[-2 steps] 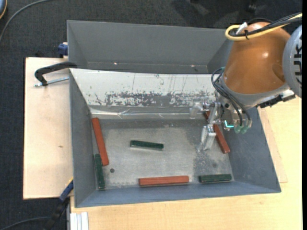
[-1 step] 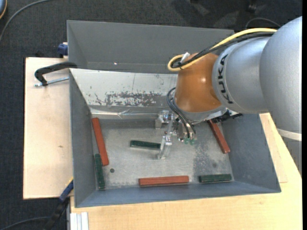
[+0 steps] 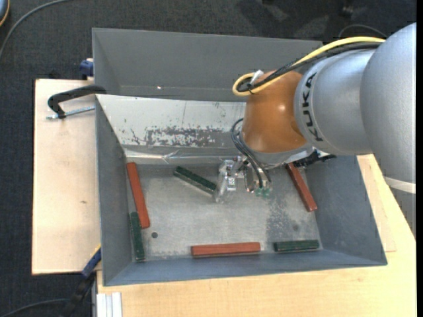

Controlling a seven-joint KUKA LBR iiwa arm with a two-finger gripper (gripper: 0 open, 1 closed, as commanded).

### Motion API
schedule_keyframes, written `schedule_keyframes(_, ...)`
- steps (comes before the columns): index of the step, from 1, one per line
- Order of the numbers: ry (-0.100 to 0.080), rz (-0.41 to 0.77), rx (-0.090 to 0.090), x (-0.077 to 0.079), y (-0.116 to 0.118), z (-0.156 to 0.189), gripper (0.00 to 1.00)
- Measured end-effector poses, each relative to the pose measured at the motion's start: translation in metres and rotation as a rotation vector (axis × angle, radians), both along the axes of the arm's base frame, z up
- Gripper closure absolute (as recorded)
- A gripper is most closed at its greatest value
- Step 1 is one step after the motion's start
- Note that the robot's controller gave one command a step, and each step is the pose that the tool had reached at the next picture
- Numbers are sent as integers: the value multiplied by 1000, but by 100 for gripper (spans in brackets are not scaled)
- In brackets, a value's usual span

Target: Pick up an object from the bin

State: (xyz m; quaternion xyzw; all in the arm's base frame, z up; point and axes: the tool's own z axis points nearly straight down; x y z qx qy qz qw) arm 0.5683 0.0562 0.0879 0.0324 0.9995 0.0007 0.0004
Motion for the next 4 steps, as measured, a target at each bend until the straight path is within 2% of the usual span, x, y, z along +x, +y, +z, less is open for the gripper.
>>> schedule_keyframes(1, -9, 394, -1, 22, 5, 17, 100)
schedule_keyframes(2, -7, 392, 0, 21, 4, 16, 0)
schedule_keyframes(3, -6, 540, 1, 35, 59, -18, 0)
schedule_keyframes(4, -7, 536, 0, 35, 57, -17, 100)
